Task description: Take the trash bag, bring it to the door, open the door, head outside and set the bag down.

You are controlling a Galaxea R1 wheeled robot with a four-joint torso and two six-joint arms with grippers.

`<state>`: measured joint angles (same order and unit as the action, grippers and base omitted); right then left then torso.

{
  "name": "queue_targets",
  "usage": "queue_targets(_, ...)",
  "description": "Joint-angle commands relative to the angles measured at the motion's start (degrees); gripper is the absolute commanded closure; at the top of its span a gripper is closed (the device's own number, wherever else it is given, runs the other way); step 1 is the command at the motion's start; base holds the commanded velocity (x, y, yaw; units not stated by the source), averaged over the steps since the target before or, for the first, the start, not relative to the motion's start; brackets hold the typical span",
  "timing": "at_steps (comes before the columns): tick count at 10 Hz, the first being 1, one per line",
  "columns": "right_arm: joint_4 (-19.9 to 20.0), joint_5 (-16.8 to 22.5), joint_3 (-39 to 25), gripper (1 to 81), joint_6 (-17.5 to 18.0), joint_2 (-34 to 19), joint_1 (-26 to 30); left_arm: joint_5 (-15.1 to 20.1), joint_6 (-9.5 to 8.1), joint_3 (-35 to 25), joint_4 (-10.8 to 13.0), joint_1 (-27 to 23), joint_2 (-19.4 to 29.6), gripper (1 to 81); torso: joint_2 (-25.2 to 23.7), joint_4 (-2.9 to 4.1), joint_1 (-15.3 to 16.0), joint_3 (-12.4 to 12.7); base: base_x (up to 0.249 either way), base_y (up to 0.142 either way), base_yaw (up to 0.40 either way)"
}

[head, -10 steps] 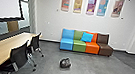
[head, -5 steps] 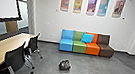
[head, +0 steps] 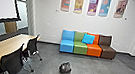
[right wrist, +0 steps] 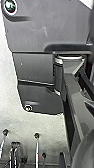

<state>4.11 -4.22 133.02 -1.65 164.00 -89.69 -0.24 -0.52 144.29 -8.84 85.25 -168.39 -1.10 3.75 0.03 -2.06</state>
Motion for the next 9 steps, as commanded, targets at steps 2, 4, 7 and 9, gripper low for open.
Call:
queue_targets(2, 0.37, 3.16, -1.02, 1.0, -0.02, -0.23, 2.88, 3.14, -0.27, -0.41, -0.48, -3.2, 0.33, 1.0, 0.0, 0.0, 0.0, 0.0, 0.195, 0.082, 0.0)
queue_targets(4, 0.46, 3.16, -1.03, 1.0, -0.02, -0.31, 2.97, 3.14, -0.27, -0.41, -0.48, -3.29, 0.59, 1.0, 0.0, 0.0, -0.02, 0.0, 0.194, 0.081, 0.0)
queue_targets(7, 0.37, 3.16, -1.11, 1.0, -0.02, -0.31, 3.14, 3.14, -0.27, -0.4, -0.48, -3.2, 0.77, 1.0, 0.0, 0.0, -0.02, 0.0, 0.194, 0.076, 0.0)
queue_targets(9, 0.37, 3.25, -1.2, 1.0, -0.02, -0.23, 3.14, 3.14, -0.27, -0.41, -0.48, -3.2, 0.68, 1.0, 0.0, 0.0, -0.02, 0.0, 0.195, 0.07, 0.0)
